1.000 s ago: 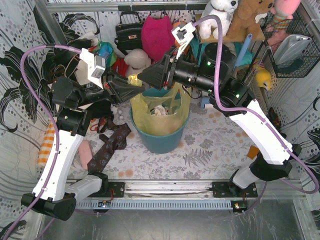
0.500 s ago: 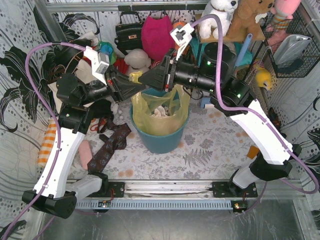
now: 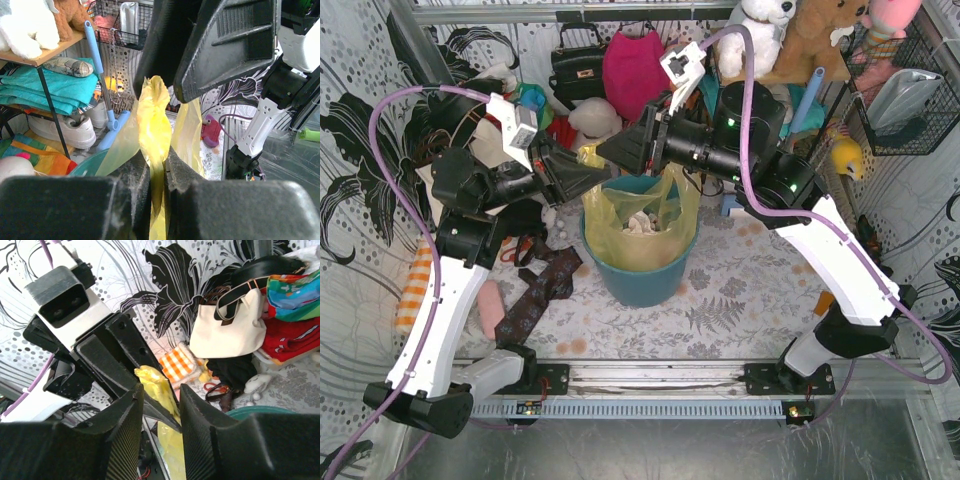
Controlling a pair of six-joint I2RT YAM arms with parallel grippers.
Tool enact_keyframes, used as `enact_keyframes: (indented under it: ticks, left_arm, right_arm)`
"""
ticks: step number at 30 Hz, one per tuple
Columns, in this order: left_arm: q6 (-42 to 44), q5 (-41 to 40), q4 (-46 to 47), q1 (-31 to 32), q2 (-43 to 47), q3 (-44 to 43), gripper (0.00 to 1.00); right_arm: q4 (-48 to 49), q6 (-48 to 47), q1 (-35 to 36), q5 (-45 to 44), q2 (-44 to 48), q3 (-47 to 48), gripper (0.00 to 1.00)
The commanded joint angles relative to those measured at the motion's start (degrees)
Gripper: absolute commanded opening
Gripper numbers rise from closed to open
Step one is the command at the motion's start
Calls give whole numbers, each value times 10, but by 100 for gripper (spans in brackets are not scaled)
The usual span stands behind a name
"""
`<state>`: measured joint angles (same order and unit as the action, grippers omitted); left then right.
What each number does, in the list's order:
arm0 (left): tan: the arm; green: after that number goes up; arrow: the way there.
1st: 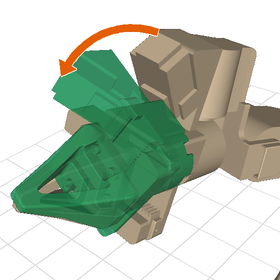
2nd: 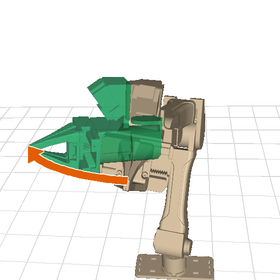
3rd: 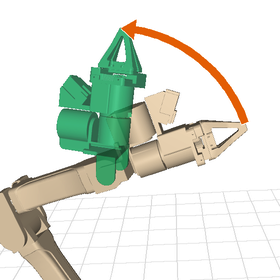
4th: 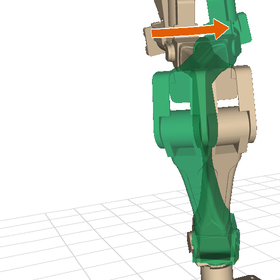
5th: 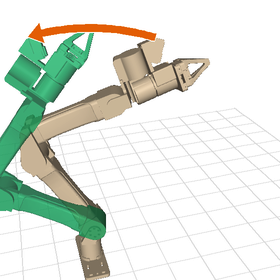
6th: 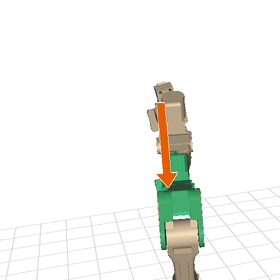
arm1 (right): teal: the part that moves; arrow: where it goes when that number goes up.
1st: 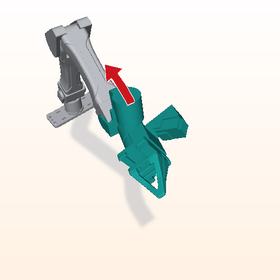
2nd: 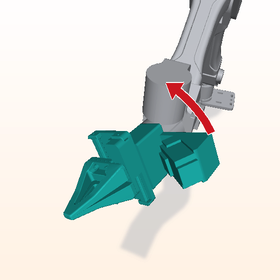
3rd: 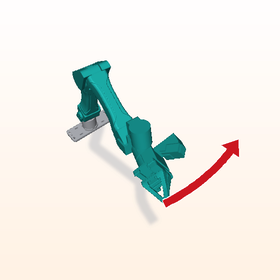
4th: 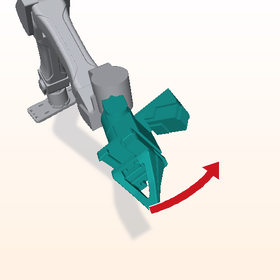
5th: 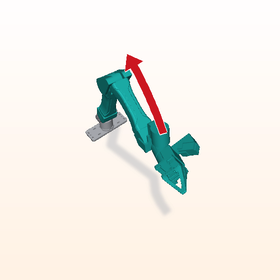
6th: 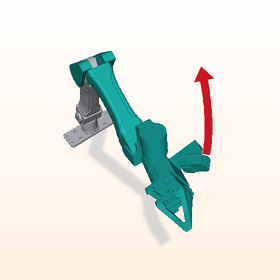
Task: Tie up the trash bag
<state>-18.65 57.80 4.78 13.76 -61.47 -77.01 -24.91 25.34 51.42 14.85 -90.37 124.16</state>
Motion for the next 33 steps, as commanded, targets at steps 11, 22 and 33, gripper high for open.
enact_keyframes:
  ticks: [11,22,33]
  left_arm:
    - [2,4,9,-3,13,-20,19]
    - [0,6,10,-3,11,-25,19]
    - [77,-30,-72,-3,37,37,25]
  right_arm:
    - [18,16,3,47,-20,43,25]
    - [2,13,3,32,-27,46,10]
    - [18,28,3,12,-34,92,0]
